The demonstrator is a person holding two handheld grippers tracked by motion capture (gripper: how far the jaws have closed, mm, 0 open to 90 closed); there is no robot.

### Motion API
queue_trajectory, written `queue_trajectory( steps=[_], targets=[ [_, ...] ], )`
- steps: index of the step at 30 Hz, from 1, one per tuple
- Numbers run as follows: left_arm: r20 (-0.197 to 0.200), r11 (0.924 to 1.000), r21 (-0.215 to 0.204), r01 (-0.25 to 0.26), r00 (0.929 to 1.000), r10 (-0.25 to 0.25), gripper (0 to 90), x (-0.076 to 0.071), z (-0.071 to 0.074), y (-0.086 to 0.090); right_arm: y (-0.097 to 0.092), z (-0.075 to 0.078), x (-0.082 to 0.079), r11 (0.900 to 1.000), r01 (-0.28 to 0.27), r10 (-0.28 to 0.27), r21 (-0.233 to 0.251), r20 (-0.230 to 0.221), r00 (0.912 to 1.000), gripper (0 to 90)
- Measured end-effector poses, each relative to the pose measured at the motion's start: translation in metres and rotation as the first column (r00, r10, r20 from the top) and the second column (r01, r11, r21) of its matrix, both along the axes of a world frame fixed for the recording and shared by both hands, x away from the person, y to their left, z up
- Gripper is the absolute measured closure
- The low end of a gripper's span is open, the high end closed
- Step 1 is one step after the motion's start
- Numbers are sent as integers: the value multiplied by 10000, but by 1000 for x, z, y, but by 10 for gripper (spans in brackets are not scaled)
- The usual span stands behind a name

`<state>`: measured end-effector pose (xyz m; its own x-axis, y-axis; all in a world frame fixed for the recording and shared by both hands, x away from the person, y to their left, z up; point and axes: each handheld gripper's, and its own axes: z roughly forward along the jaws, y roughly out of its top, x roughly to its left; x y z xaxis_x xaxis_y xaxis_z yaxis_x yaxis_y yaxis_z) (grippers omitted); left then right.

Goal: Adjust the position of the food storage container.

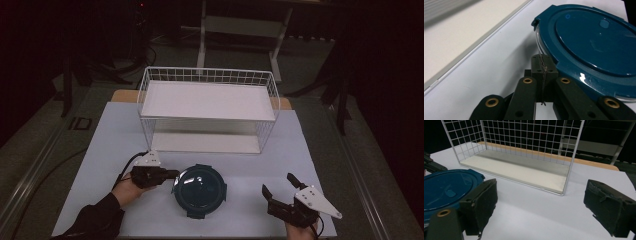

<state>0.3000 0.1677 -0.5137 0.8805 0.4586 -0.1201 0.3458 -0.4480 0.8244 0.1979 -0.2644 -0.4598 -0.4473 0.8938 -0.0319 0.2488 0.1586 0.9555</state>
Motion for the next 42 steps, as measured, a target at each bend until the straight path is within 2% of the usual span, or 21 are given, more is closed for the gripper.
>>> queue_trajectory(
  steps=[14,17,19,20,21,24,27,29,30,31,36,42],
  targets=[
    [-153,9999,-126,34,9999,-36,899,-12,0,0,1,1,-1,10000,-48,48,-18,20,10000,118],
    [-112,9999,-88,57,9999,-58,899,-13,1,0,1,0,-1,10000,-64,64,-8,10,10000,118],
    [-41,9998,176,78,10000,-77,898,-13,2,1,1,1,-1,10000,-59,59,-33,16,10000,118],
    [-41,9998,176,78,10000,-77,898,-13,2,1,1,1,-1,10000,-58,58,-15,18,10000,119],
    [4,9996,285,30,10000,-30,898,-14,4,3,1,1,-1,10000,-51,51,-13,18,10000,118],
    [-39,9999,114,-115,9999,116,898,-20,7,16,1,1,-1,10000,-53,53,-15,23,10000,119],
    [-158,9999,144,-4,9999,6,898,-29,8,24,2,0,-1,10000,-71,71,-14,3,10000,119],
    [-158,9999,144,-4,9999,6,898,-29,8,24,3,0,-1,10000,-90,90,-40,17,10000,119],
    [-225,9993,244,284,9994,-278,898,-36,7,22,4,0,-1,9999,-118,118,-74,-6,9999,118],
    [-218,9991,272,337,9992,-331,899,-37,7,20,4,0,-1,9999,-126,126,-94,4,9999,118],
    [-233,9984,299,472,9986,-465,898,-35,3,11,4,0,-1,9999,-129,129,-91,-19,9999,118],
    [-259,9995,173,255,9994,-250,899,-35,4,8,4,0,0,9999,-140,140,-75,-47,9999,119]
  ],
)
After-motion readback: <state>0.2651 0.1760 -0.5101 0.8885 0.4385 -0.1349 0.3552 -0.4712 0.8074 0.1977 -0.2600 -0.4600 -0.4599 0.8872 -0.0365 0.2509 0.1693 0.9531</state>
